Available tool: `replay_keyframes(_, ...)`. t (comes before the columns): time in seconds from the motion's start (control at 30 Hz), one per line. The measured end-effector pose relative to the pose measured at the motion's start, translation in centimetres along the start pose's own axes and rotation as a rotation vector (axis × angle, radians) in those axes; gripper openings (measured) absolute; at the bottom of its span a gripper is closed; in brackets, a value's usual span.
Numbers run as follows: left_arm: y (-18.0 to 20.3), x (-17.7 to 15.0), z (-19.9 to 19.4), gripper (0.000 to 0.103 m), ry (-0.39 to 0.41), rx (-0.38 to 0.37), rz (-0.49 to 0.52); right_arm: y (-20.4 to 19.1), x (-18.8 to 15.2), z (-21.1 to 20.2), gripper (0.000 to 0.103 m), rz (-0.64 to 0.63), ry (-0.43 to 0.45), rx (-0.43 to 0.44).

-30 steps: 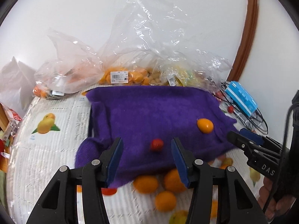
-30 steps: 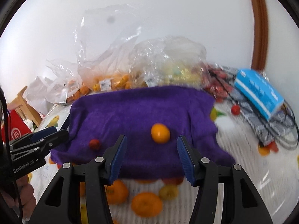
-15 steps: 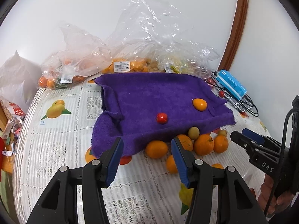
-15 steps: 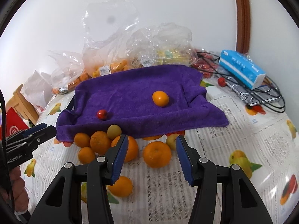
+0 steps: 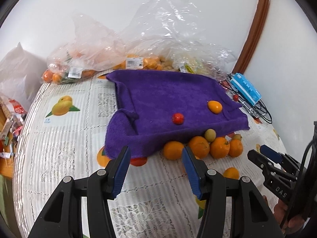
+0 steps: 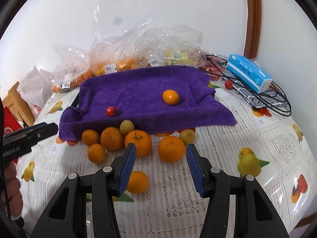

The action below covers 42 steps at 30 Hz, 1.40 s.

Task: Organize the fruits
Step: 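Withdraw both tools back from the purple towel, then move right tool onto a large mandarin in front of the towel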

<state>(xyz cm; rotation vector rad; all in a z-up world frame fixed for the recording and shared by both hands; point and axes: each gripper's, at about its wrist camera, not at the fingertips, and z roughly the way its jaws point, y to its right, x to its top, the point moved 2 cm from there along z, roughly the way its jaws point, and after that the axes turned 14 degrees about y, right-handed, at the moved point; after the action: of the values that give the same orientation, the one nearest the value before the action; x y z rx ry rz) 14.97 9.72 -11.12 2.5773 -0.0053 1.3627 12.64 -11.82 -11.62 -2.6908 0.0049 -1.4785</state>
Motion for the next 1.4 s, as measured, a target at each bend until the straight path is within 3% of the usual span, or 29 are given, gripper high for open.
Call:
replay_keyframes(0.53, -0.5, -2.1, -0.3, 0.051, -0.002, 0.135, -0.042, 0.2, -1.6, 1.3, 0.053, -0.077, 0.003, 0.043)
replay_keyframes(0.97, 1.0, -3.1, -0.5, 0.051, -0.021, 0.161, -0.009, 2.3, -2.2, 2.2, 0.053, -0.023, -0.014, 0.088)
replay_keyframes(1.4, -0.6, -4.2, 0.0, 0.051, -0.033, 0.183, -0.037, 1.7, -2.4, 4.8, 0.047, -0.039, -0.044, 0.093)
